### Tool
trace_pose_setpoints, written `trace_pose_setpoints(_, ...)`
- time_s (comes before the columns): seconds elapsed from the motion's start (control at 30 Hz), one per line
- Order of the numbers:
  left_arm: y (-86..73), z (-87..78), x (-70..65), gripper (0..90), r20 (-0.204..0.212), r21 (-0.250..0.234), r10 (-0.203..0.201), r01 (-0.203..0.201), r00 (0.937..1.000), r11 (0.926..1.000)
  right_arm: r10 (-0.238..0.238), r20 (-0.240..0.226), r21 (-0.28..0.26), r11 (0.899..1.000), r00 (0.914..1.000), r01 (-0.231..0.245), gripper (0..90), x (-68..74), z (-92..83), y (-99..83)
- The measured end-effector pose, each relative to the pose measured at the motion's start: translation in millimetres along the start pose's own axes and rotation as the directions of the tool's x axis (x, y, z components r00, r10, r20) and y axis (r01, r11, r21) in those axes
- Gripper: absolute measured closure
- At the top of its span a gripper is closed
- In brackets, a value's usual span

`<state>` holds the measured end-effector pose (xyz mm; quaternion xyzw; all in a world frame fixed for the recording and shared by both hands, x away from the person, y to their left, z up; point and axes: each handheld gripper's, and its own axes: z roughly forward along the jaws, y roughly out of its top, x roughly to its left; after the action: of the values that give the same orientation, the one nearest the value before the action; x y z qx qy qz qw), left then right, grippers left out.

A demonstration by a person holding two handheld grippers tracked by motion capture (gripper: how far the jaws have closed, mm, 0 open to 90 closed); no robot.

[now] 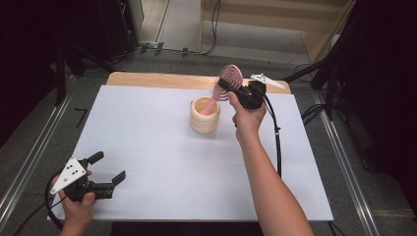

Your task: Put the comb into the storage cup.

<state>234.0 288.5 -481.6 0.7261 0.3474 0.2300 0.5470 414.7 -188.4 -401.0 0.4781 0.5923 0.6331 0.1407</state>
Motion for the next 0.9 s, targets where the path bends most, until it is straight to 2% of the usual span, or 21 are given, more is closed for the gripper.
trace_pose_setpoints(0.37,-0.1,0.2,-0.1,0.0,0.002,0.000,0.001,-0.001,1.0000,1.0000,0.006,0.011,0.030,1.000,0.9999,-0.007,62.2,-4.6,6.9,-15.4)
trace_pose_setpoints(0.53,-0.1,0.4,-0.3,0.0,0.001,0.001,0.001,-0.001,1.0000,1.0000,0.016,0.013,0.019,1.000,0.9998,-0.017,62.2,-6.1,6.2,-17.9)
trace_pose_setpoints(0.67,-0.1,0.2,-0.3,0.0,0.002,0.001,0.002,-0.002,1.0000,1.0000,-0.006,0.031,0.010,1.000,0.9995,0.005,62.2,-6.4,5.3,-18.3)
trace_pose_setpoints(0.73,-0.1,0.4,-0.3,0.0,0.002,0.001,0.001,-0.001,1.0000,1.0000,0.000,0.029,0.005,1.000,0.9996,-0.001,62.2,-6.7,5.3,-18.3)
trace_pose_setpoints(0.9,0.0,0.3,-0.4,0.0,0.002,0.003,0.003,-0.003,1.0000,1.0000,-0.002,0.040,0.026,1.000,0.9992,0.001,62.2,-7.4,10.4,-22.7)
